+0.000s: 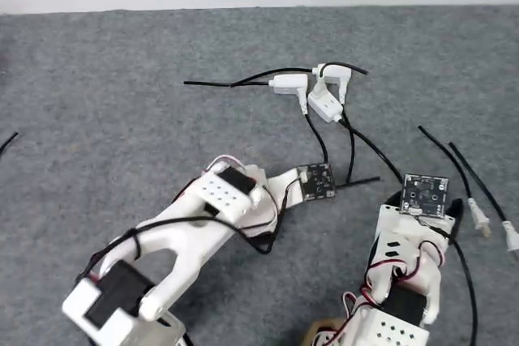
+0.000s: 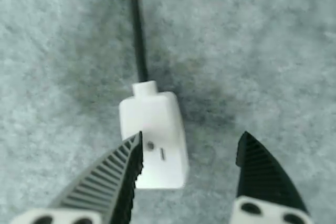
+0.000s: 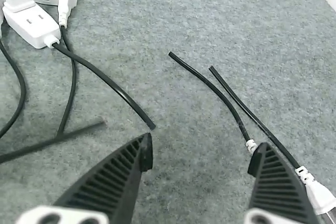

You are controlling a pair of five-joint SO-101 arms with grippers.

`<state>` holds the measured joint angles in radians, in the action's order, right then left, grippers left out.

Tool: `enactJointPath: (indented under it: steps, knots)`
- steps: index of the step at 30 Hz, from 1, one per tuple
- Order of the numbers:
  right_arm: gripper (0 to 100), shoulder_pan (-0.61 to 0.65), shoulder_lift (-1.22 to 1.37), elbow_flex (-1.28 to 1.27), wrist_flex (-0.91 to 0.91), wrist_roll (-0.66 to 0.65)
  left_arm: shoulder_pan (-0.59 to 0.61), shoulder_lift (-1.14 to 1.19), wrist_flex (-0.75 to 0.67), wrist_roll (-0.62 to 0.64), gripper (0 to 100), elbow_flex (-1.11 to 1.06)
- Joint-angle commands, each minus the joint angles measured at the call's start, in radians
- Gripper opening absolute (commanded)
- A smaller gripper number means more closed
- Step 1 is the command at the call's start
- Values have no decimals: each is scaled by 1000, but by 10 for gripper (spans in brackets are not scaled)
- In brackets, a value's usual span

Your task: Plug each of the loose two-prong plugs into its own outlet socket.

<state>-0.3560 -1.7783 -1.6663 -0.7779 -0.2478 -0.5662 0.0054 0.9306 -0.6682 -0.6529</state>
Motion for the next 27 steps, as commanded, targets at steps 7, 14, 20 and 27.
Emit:
enactJointPath:
  steps: [7, 14, 20, 27]
  knots:
    - [292, 31, -21, -17, -7, -14, 54, 109, 92, -23, 275, 128]
    - [292, 31, -21, -17, -7, -14, 81, 112, 140, -87, 275, 124]
    - [292, 31, -21, -17, -7, -14, 110, 112, 133, -101, 275, 147]
    - [292, 33, -21, -17, -7, -14, 117, 112, 143, -101, 275, 260]
